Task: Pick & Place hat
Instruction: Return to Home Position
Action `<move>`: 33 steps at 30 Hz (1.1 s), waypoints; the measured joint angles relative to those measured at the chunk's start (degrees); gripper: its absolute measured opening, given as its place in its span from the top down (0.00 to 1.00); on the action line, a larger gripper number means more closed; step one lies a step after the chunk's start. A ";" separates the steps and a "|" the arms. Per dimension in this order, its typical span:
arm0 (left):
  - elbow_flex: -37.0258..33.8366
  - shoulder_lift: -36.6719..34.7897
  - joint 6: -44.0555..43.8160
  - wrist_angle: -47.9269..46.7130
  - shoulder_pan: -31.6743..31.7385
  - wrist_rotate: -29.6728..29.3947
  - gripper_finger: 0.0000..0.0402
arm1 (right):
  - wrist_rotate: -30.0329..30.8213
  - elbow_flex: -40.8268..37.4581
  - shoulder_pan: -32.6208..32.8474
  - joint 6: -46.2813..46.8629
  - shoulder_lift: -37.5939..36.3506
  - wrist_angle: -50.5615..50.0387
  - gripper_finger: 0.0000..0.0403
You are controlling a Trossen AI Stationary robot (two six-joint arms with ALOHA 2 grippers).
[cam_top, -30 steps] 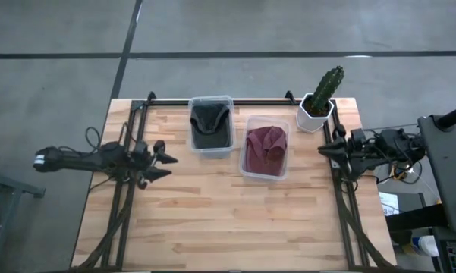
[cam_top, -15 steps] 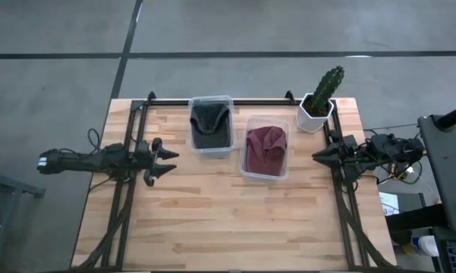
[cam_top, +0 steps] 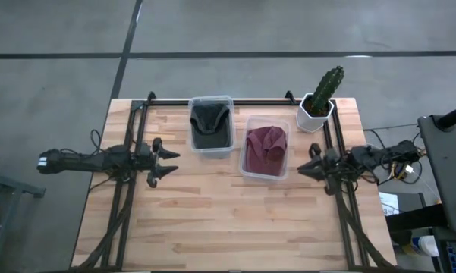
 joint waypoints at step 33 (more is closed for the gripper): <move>-0.07 0.02 7.91 -0.89 0.00 -0.02 0.42 | -4.31 -4.79 0.00 -6.10 0.22 4.64 0.87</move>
